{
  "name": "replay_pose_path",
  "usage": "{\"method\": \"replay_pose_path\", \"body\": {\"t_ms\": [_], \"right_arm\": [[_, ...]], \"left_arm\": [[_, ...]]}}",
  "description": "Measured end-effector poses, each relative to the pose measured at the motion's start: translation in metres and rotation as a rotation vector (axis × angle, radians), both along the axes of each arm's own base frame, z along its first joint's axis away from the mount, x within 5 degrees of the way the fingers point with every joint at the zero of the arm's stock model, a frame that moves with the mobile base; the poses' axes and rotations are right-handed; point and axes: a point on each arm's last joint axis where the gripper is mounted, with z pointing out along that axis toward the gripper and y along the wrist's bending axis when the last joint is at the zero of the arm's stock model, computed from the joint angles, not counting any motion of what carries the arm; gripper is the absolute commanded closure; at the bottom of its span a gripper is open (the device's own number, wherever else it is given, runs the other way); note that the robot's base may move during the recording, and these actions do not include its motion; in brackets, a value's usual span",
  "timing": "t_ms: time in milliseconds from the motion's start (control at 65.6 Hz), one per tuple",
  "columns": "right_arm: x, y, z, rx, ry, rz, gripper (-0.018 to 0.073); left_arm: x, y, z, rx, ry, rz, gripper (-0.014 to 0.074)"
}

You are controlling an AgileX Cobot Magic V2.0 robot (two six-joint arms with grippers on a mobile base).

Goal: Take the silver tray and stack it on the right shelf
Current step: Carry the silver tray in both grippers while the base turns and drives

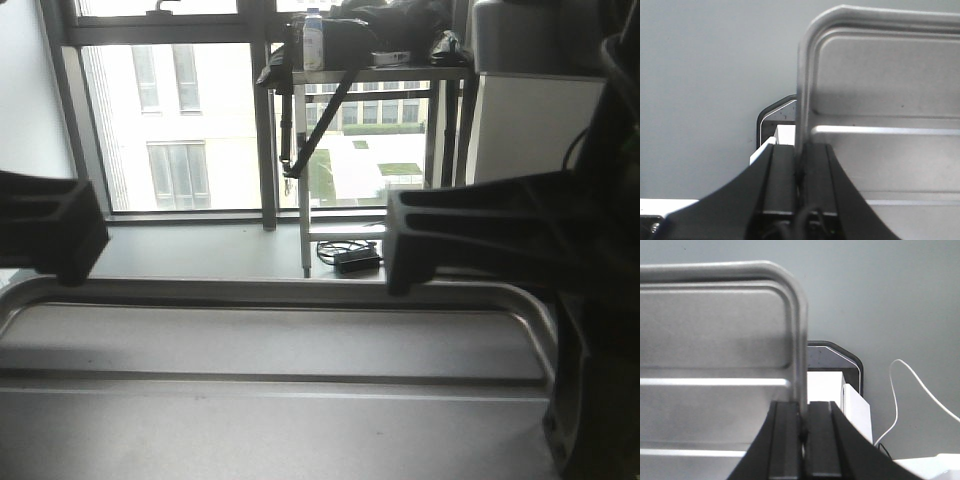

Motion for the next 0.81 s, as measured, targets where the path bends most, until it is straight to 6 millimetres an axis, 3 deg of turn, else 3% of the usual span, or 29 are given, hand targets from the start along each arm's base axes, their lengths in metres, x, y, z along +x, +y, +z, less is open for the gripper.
{"method": "replay_pose_path", "body": {"t_ms": [807], "right_arm": [[0.0, 0.0, 0.0, 0.0, 0.0, 0.0, 0.0501]], "left_arm": [[0.0, 0.0, 0.0, 0.0, 0.0, 0.0, 0.0689]]}}
